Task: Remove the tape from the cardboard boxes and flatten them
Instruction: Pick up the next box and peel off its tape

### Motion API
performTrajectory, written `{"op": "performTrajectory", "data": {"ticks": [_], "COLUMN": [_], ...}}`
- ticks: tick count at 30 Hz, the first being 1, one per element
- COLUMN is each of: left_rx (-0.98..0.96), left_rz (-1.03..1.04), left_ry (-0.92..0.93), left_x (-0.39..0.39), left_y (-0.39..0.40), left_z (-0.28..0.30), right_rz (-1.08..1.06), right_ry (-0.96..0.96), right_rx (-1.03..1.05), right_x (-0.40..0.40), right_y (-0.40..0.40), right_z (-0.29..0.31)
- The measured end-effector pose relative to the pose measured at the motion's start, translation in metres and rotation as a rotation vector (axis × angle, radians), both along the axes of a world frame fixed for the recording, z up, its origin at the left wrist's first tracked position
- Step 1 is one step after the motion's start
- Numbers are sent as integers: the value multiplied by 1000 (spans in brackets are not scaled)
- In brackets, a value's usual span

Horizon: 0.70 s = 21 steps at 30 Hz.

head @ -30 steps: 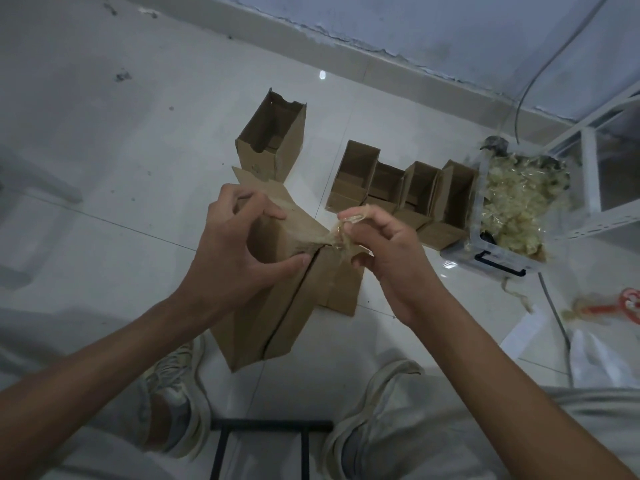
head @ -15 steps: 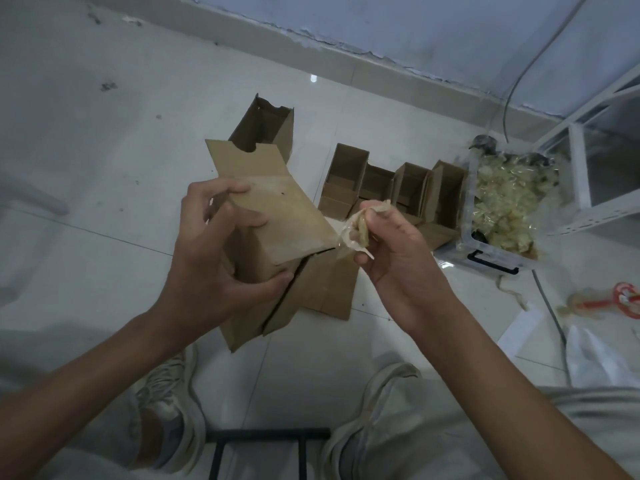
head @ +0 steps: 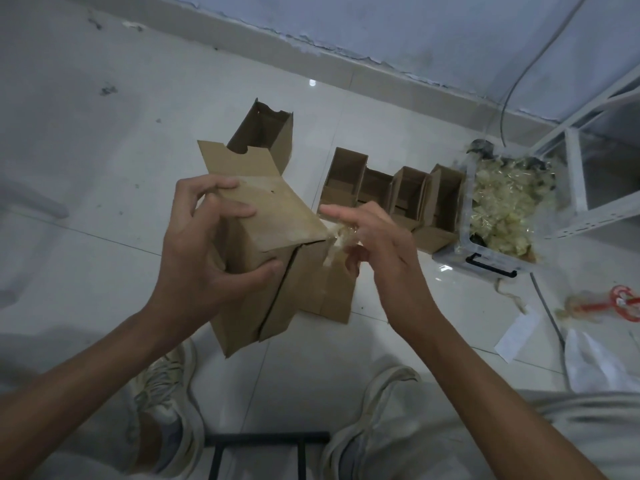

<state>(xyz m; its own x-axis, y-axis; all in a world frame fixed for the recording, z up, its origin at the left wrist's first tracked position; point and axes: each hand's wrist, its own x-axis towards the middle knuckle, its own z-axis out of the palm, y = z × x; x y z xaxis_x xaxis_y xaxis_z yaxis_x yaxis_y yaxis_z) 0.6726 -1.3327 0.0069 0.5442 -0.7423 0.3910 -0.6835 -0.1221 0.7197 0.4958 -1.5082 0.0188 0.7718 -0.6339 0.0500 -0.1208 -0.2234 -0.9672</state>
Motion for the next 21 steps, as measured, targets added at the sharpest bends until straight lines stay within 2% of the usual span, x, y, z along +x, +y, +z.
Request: {"op": "performTrajectory", "data": {"ticks": [4, 8, 10, 12, 15, 17, 21], "left_rx": [14, 15, 25, 58, 147, 186, 334], "left_rz": [-13, -34, -44, -29, 23, 32, -100], "left_ry": [-12, 44, 137, 264, 425, 327, 110], "left_x": [0, 2, 4, 5, 3, -1, -19], "left_y": [1, 0, -1, -3, -13, -23, -37], "left_z": [0, -2, -7, -12, -16, -17, -15], "right_rz": [7, -60, -112, -93, -86, -116, -91], "right_ry": [10, 24, 76, 157, 82, 1, -51], "right_rx": [32, 404, 508, 508, 703, 807, 808], "right_x": [0, 2, 3, 2, 3, 5, 11], "right_y": [-2, -3, -2, 0, 3, 1, 7], "right_z": [5, 4, 2, -3, -9, -10, -10]}}
